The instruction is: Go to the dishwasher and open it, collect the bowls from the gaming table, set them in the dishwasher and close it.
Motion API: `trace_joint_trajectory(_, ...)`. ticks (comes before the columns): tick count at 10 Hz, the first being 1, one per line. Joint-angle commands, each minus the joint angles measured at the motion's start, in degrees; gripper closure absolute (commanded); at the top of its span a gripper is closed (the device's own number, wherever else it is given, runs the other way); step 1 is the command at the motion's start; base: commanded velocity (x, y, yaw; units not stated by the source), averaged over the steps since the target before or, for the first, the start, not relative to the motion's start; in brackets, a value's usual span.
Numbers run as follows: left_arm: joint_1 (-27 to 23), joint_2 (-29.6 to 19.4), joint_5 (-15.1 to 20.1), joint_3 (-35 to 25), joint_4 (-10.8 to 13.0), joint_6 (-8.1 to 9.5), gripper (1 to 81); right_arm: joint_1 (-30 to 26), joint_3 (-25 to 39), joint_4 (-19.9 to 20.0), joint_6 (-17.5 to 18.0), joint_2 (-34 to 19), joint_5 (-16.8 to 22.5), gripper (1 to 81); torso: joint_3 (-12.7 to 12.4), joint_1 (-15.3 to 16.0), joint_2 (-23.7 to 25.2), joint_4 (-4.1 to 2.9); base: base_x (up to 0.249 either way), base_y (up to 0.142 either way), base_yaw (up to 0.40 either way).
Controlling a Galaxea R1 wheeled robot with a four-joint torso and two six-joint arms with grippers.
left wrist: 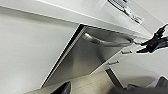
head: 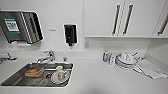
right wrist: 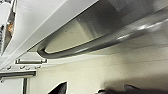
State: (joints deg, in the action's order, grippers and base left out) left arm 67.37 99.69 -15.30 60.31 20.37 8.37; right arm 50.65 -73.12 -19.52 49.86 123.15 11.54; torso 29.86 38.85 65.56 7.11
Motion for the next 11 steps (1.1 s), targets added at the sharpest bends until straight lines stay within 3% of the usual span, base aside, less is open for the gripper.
trace_joint_trajectory(1, -3.9, -3.0, 0.5, -1.2, 1.3, -0.20, 1.0, -7.5, -2.1, -0.6, 11.0, 0.4, 4.7, 1.0, 0.0, 0.0, 0.0, 0.00, 0.000, 0.000, 0.000)
trace_joint_trajectory(2, -3.9, -3.0, 0.5, -1.2, 1.2, -0.20, 1.0, -8.5, -2.1, -1.0, 17.2, 0.6, 9.4, 1.0, 0.0, 0.0, 0.0, 0.00, 0.000, 0.000, 0.000)
trace_joint_trajectory(4, -3.9, -2.8, 0.5, -1.2, 1.3, -0.20, 1.0, -9.2, -2.6, -1.2, 23.3, 0.4, 9.8, 1.0, 0.0, 0.0, 0.0, 0.00, 0.000, 0.000, 0.000)
trace_joint_trajectory(8, -3.9, -2.4, 0.5, -0.6, 1.3, -0.20, 1.0, -11.0, -4.0, -1.2, 29.5, 0.8, 9.0, 1.0, 0.0, 0.0, 0.0, 0.00, 0.000, 0.000, 0.000)
trace_joint_trajectory(11, -3.9, -2.4, 0.5, -0.5, 1.3, -0.21, 1.0, -12.3, -5.8, -1.2, 31.2, 3.5, 9.1, 1.0, 0.0, 0.0, 0.0, 0.00, 0.000, 0.000, 0.000)
